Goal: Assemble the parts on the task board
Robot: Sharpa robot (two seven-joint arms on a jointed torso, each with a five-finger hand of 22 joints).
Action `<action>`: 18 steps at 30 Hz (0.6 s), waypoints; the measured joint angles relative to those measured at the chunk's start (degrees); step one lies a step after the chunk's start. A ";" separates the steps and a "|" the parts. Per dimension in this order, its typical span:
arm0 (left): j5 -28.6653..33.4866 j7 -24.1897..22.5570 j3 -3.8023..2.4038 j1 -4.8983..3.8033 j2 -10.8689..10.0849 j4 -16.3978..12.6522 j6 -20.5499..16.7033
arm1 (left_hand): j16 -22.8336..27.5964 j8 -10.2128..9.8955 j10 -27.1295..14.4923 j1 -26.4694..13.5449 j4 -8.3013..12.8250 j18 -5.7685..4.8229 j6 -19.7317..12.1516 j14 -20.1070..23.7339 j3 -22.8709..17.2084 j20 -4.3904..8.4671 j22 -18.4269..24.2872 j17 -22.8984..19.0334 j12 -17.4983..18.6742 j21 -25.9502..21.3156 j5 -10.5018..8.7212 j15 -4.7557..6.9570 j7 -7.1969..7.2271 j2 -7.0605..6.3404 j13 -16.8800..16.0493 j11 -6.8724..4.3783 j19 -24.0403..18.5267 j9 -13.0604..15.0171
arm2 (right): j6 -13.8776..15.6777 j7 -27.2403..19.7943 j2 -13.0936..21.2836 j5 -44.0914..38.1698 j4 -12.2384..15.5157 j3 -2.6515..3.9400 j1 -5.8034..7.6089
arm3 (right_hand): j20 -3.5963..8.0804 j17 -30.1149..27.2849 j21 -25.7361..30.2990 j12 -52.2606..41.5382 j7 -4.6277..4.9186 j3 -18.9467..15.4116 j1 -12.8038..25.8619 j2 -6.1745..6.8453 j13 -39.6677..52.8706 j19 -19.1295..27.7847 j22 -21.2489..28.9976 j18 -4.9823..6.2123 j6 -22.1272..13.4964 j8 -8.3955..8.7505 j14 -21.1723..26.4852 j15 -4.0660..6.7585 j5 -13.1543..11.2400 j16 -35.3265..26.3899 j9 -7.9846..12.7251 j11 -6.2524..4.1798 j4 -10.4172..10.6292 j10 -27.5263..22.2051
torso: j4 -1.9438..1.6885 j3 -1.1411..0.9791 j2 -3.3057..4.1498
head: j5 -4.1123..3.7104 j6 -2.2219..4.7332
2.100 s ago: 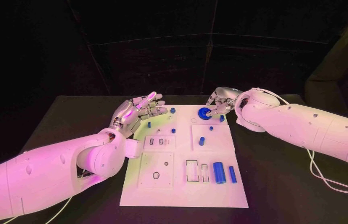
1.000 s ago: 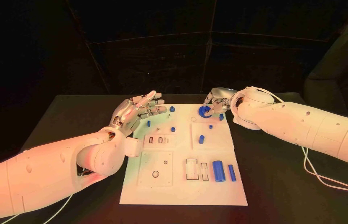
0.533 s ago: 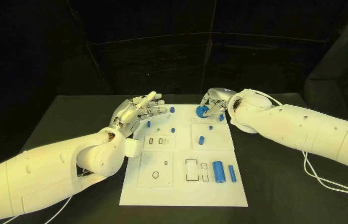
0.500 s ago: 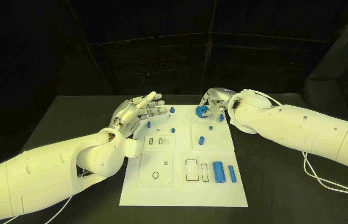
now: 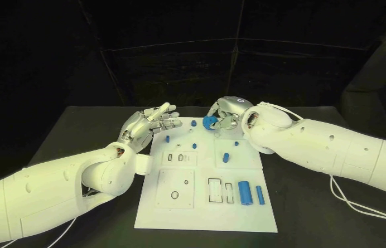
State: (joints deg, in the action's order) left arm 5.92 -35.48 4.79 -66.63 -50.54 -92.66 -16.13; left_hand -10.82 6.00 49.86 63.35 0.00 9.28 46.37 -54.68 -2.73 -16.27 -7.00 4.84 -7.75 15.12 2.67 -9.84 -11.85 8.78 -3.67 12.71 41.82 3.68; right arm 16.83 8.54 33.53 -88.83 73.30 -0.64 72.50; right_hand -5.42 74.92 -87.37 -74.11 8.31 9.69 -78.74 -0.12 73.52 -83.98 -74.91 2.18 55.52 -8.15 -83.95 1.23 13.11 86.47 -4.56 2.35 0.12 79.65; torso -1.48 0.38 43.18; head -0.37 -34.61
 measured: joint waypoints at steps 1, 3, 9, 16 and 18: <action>0.00 -0.02 0.00 -0.01 -0.07 0.05 0.00 | 0.00 0.00 0.00 0.00 0.00 0.00 0.00 0.00 0.00 0.00 0.00 0.00 0.00 0.00 0.00 0.00 0.00 0.00 0.00 0.00 0.00 0.00 | 0.16 0.01 -0.64 -0.19 -0.02 0.00 0.00 | 0.00 0.00 0.00 0.00 -0.01 0.00 0.00 0.00 0.03 0.00 0.00 0.01 0.03 0.00 0.00 0.00 0.00 0.00 0.00 0.00 0.00 0.00 | -0.02 0.00 0.02 | 0.06 0.01; 0.00 -0.05 0.00 -0.02 -0.24 0.17 -0.01 | 0.00 0.00 0.00 0.00 0.00 0.00 0.00 0.00 0.00 0.00 0.00 0.00 0.00 0.00 0.00 0.00 0.00 0.00 0.00 0.00 0.00 0.00 | 0.41 0.02 -2.31 -0.61 -0.47 0.00 0.00 | 0.00 0.00 0.00 0.00 -0.01 0.01 0.00 0.00 0.04 0.00 0.00 0.01 0.03 0.00 0.00 0.00 0.00 0.00 0.00 0.00 0.01 0.00 | -0.06 0.00 0.07 | 0.14 0.01; 0.00 -0.12 0.00 -0.13 -0.41 0.51 -0.03 | 0.00 0.00 0.00 0.00 0.00 0.00 0.00 0.00 0.00 0.00 0.00 0.00 0.00 0.00 0.00 0.00 0.00 0.00 0.00 0.00 0.00 0.00 | 0.44 0.04 -6.61 -1.47 -2.78 0.00 -0.01 | 0.00 0.00 -0.22 0.23 0.00 0.51 0.30 0.30 0.03 0.00 0.00 0.01 0.05 0.00 0.00 0.00 -0.32 0.00 0.00 0.00 0.12 0.00 | -0.08 0.00 0.14 | 0.35 -0.12; 0.00 -0.18 -0.01 -0.28 -0.39 0.72 -0.03 | 0.00 0.00 0.00 0.00 0.00 0.00 0.00 0.00 0.00 0.00 0.00 0.01 0.00 0.00 0.00 0.00 0.00 0.00 0.00 0.00 0.00 0.00 | -0.61 0.40 -9.38 -2.00 -5.30 -0.03 -0.50 | 0.00 -0.01 -0.22 0.23 0.01 0.65 0.29 0.30 0.04 0.00 0.00 0.01 0.06 -0.01 0.00 0.00 -0.59 0.00 0.00 0.00 0.26 0.00 | -0.02 -0.05 0.16 | 0.58 -0.36; 0.00 -0.20 -0.01 -0.31 -0.36 0.75 -0.03 | 0.00 0.00 0.00 0.00 0.00 0.00 0.00 0.00 0.00 0.00 0.00 0.01 0.00 0.00 0.00 0.00 0.00 0.00 0.00 0.00 0.00 0.00 | -0.94 0.53 -9.85 -2.11 -5.66 -0.03 -0.58 | 0.00 -0.01 -0.22 0.23 0.01 0.65 0.29 0.30 0.03 0.00 0.00 0.01 0.06 0.00 0.00 0.00 -0.60 0.00 0.01 0.00 0.25 0.00 | 0.03 -0.07 0.16 | 0.63 -0.42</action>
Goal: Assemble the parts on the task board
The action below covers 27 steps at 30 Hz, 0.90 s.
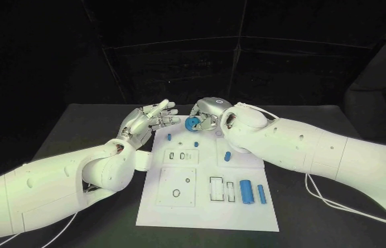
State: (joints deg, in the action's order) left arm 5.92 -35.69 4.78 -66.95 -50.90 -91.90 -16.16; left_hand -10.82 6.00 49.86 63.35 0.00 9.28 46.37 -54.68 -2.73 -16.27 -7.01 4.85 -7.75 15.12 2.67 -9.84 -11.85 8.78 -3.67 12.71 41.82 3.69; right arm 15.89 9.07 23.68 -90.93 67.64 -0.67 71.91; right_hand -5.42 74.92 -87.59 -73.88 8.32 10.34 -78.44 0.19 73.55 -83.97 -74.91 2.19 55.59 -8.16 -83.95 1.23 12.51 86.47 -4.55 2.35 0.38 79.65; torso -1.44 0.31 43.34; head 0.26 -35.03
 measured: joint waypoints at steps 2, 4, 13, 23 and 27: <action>0.00 -0.01 0.00 0.00 0.01 0.03 0.00 | 0.00 0.00 0.00 0.00 0.00 0.00 0.00 0.00 0.00 0.00 0.00 0.00 0.00 0.00 0.00 0.00 0.00 0.00 0.00 0.00 0.00 0.00 | -0.41 0.15 -0.46 -0.10 -0.31 0.00 -0.11 | 0.00 0.00 0.00 0.00 0.00 0.00 -0.01 0.01 -0.03 0.00 0.00 0.00 0.00 0.00 0.00 0.00 -0.01 0.00 0.01 0.00 0.00 0.00 | 0.04 -0.02 -0.01 | 0.04 -0.04; 0.00 -0.02 0.00 0.00 0.03 0.06 0.00 | 0.00 0.00 0.00 0.00 0.00 0.00 0.00 0.00 0.00 0.00 0.00 0.00 0.00 0.00 0.00 0.00 0.00 0.00 0.00 0.00 0.00 0.00 | -0.82 0.24 -0.86 -0.16 -0.56 0.00 -0.19 | 0.00 0.00 0.00 0.00 0.00 0.00 -0.01 0.02 -0.08 0.00 0.00 0.00 0.00 0.00 0.00 0.00 -0.05 0.00 0.01 0.00 0.00 0.00 | 0.08 -0.04 -0.03 | 0.06 -0.11; 0.00 -0.05 0.00 -0.07 0.12 0.12 -0.01 | 0.00 0.00 0.00 0.00 0.00 0.00 0.00 0.00 0.00 0.00 0.00 0.00 0.00 0.00 0.00 0.00 0.00 0.00 0.00 0.00 0.00 0.00 | -2.58 0.67 -1.59 -0.27 -1.49 0.01 -0.48 | 0.00 0.00 0.00 0.54 0.10 0.41 0.44 0.48 -0.36 0.00 0.00 0.00 0.34 -0.39 0.00 0.00 -0.20 0.00 0.35 0.00 -0.07 0.00 | 0.14 -0.08 -0.07 | 0.16 -0.24; 0.00 -0.05 0.00 -0.13 0.20 0.17 -0.01 | 0.00 0.00 0.00 0.00 0.00 0.00 0.00 0.00 0.00 0.00 0.00 0.00 0.00 0.00 0.00 0.00 0.00 0.00 0.00 0.00 0.00 0.00 | -3.04 1.29 -1.87 -0.37 -2.63 0.00 -0.61 | -0.42 -0.01 0.00 4.51 0.87 1.24 3.31 1.20 -3.72 0.01 0.00 0.00 -1.13 3.08 -0.10 -0.72 -2.80 -0.35 0.67 1.64 0.72 -2.71 | 0.21 -0.11 -0.09 | 0.12 -0.34; 0.00 -0.03 0.00 -0.14 0.21 0.20 0.00 | 0.00 0.00 0.00 0.00 0.00 0.00 0.00 0.00 0.00 0.00 0.00 0.00 0.00 0.00 0.00 0.00 0.00 0.00 0.00 0.00 0.00 0.00 | -3.29 1.44 -1.91 -0.37 -2.82 -0.02 -0.62 | -0.42 -0.01 0.04 5.02 1.02 0.87 4.05 1.41 -4.29 0.01 0.00 0.00 -1.73 3.57 -0.10 -0.72 -2.84 -0.60 0.70 1.83 1.22 -3.30 | 0.20 -0.10 -0.09 | 0.07 -0.44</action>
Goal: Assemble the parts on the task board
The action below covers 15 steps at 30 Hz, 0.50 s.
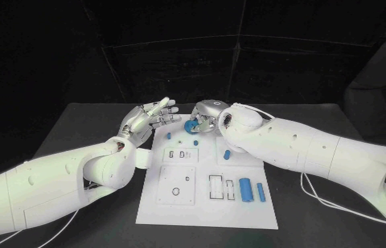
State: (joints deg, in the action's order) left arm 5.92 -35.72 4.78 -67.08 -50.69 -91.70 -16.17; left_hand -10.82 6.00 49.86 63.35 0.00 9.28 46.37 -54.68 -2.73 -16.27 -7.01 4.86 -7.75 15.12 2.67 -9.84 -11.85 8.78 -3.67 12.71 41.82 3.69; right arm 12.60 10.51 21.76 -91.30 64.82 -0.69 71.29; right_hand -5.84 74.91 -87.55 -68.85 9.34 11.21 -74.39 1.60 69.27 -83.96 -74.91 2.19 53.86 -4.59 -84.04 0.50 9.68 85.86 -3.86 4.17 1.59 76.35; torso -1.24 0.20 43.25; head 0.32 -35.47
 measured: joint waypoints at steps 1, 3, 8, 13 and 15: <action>0.00 0.01 0.00 0.00 0.00 0.01 0.00 | 0.00 0.00 0.00 0.00 0.00 0.00 0.00 0.00 0.00 0.00 0.00 0.00 0.00 0.00 0.00 0.00 0.00 0.00 0.00 0.00 0.00 0.00 | -0.08 0.03 -0.01 0.00 -0.05 0.00 0.00 | 0.00 0.00 0.21 0.31 -0.07 -0.24 0.24 0.50 -0.15 0.00 0.00 0.00 -0.41 0.30 0.00 0.00 0.00 0.00 0.01 0.12 0.17 -0.11 | -0.01 0.00 0.00 | 0.00 -0.03; 0.00 0.03 0.00 0.00 0.00 0.02 0.00 | 0.00 0.00 0.00 0.00 0.00 0.00 0.00 0.00 0.00 0.00 0.00 0.00 0.00 0.00 0.00 0.00 0.00 0.00 0.00 0.00 0.00 0.00 | -0.26 0.09 -0.02 -0.01 -0.13 0.00 0.00 | -0.20 0.00 0.23 0.63 -0.02 -0.91 0.57 1.18 -0.43 -0.20 0.00 0.01 -1.16 0.64 0.14 -0.13 0.01 0.00 0.05 0.05 0.34 -0.45 | -0.02 0.00 0.00 | 0.00 -0.04; 0.00 0.07 0.00 -0.01 0.01 0.03 0.01 | 0.00 0.00 0.00 0.00 0.00 0.00 0.00 0.00 0.00 0.00 0.00 -0.03 0.00 0.00 0.00 0.00 0.00 0.00 0.00 0.00 0.00 0.00 | -0.87 0.13 -0.03 -0.02 -0.17 0.02 0.02 | -0.41 0.00 0.23 0.80 0.24 -2.84 2.03 2.64 -0.73 0.02 0.00 0.01 -2.41 0.82 0.01 -0.41 0.01 -0.21 0.07 0.12 1.49 -0.52 | -0.02 0.01 0.00 | -0.01 -0.10; 0.00 0.09 0.00 -0.01 0.01 0.03 0.01 | 0.00 0.00 0.00 0.00 0.00 0.00 0.00 0.00 0.00 0.00 0.05 -0.05 0.00 0.00 0.00 0.00 0.00 0.00 0.00 0.00 0.00 0.00 | -1.31 0.12 0.07 0.01 -0.08 0.02 0.02 | -0.41 0.00 0.23 0.80 0.11 -4.65 2.79 2.58 -0.54 0.02 0.00 0.00 -2.69 0.82 0.01 -0.41 -0.48 -0.21 -0.09 0.12 2.52 -0.52 | -0.03 0.02 0.00 | -0.01 -0.18; 0.00 0.10 0.00 -0.01 0.01 0.03 0.01 | 0.00 0.00 0.00 0.00 0.00 0.00 0.00 0.00 0.00 0.00 0.05 -0.05 0.00 0.00 0.00 0.00 0.00 0.00 0.00 0.00 0.00 0.00 | -1.46 0.12 0.15 0.04 -0.04 0.02 0.02 | -0.41 0.00 0.23 0.80 0.11 -4.95 2.92 2.45 -0.47 0.02 0.00 0.01 -2.69 0.82 0.01 -0.41 -0.48 -0.21 -0.13 0.12 2.83 -0.52 | -0.04 0.02 0.00 | -0.01 -0.19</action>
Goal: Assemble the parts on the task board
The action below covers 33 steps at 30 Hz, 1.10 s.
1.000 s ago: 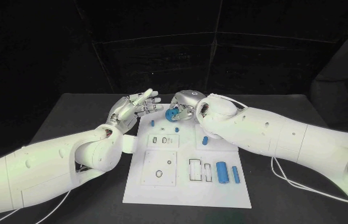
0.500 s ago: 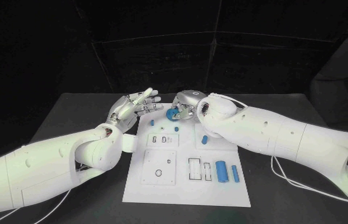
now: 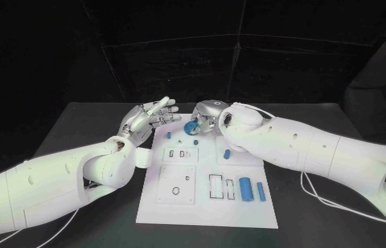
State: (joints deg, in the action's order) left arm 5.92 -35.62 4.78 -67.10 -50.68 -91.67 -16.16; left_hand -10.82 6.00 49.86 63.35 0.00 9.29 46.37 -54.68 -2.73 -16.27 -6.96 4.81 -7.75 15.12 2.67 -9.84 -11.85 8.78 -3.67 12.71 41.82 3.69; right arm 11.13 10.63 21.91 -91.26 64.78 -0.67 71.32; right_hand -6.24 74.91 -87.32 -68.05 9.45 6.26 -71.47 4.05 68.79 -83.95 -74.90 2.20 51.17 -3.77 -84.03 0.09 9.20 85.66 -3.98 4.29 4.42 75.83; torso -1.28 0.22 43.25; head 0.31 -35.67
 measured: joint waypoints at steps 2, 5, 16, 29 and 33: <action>0.00 0.00 0.00 0.00 -0.01 0.00 0.00 | 0.00 0.00 0.00 0.00 0.00 0.00 0.00 0.00 0.00 0.00 0.06 -0.06 0.00 0.00 0.00 0.00 0.00 0.00 0.00 0.00 0.00 0.00 | -0.05 -0.01 0.07 0.02 0.04 0.00 0.00 | 0.00 0.00 0.00 0.00 0.00 -0.42 0.61 0.01 0.00 0.00 0.00 0.00 0.00 0.00 0.00 0.00 0.00 0.00 0.00 0.02 0.42 -0.02 | -0.01 -0.01 0.00 | 0.00 -0.01; 0.00 0.01 0.00 0.00 -0.01 0.01 0.00 | 0.00 0.00 0.00 0.00 0.00 0.00 0.00 0.00 0.00 0.00 0.06 -0.06 0.00 0.00 0.00 0.00 0.00 0.00 0.00 0.00 0.00 0.00 | -0.02 -0.07 0.33 0.07 0.18 0.00 0.00 | 0.00 0.00 0.00 0.00 0.00 -0.86 0.76 -0.16 0.12 0.00 0.00 -0.01 0.00 0.00 0.00 0.00 0.00 0.00 0.00 0.21 0.86 -0.21 | -0.01 -0.01 0.00 | -0.08 0.08; 0.00 0.03 0.00 0.00 -0.10 0.30 -0.01 | 0.00 -0.22 0.00 0.00 0.17 0.00 0.00 0.00 -0.17 0.00 0.05 -0.06 0.00 0.00 0.00 0.00 0.00 0.00 0.00 0.00 0.00 0.00 | 2.06 -1.79 3.50 1.86 2.25 -0.02 0.00 | 0.00 0.00 -0.01 -2.11 -0.01 -1.52 -0.09 -1.59 1.90 0.00 0.00 0.00 1.03 -0.39 0.00 0.00 2.52 0.00 -0.29 0.10 1.21 0.74 | 0.25 -0.06 -0.09 | -0.06 0.18; 0.00 0.04 0.00 -0.02 0.23 0.59 0.01 | 0.00 -0.22 0.00 0.00 0.16 -0.01 0.00 0.00 -0.16 0.00 0.05 -0.05 0.00 0.00 0.00 0.00 0.00 0.00 0.00 0.00 0.00 0.00 | -0.49 -2.57 2.92 4.56 1.80 -0.03 0.00 | 0.00 0.00 -0.02 -2.11 0.20 -2.44 0.23 -1.90 1.85 0.00 0.00 0.00 0.82 -0.38 0.00 0.00 2.48 0.01 -0.18 0.10 2.13 0.74 | 0.36 -0.15 -0.09 | -0.32 0.09; 0.00 0.05 0.00 -0.02 0.33 0.67 0.01 | 0.00 -0.22 0.00 0.20 0.16 0.00 0.00 0.00 -0.16 0.00 0.05 -0.05 0.00 0.00 0.00 0.00 0.00 0.20 0.00 0.00 0.00 0.00 | -1.69 -2.66 2.57 4.92 1.41 -0.03 0.00 | 0.00 0.00 -0.02 -2.10 -0.06 -2.44 0.23 -1.90 1.85 0.00 -0.02 0.00 0.56 -0.10 0.00 0.00 2.48 0.01 -0.13 0.10 2.13 0.74 | 0.36 -0.12 -0.03 | -0.11 -0.07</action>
State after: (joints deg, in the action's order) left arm 5.91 -35.57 4.78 -67.12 -50.34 -91.00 -16.15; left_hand -10.82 5.78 49.86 63.54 0.17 9.28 46.37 -54.68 -2.89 -16.27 -6.91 4.75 -7.75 15.12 2.67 -9.84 -11.85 8.98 -3.67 12.71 41.82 3.69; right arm 9.45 7.97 24.48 -86.34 66.19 -0.70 71.31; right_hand -6.24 74.91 -87.35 -70.15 9.39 3.83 -71.24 2.15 70.64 -83.95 -74.92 2.20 51.73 -3.87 -84.03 0.09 11.67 85.67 -4.11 4.40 6.55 76.57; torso -0.92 0.10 43.21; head 0.20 -35.73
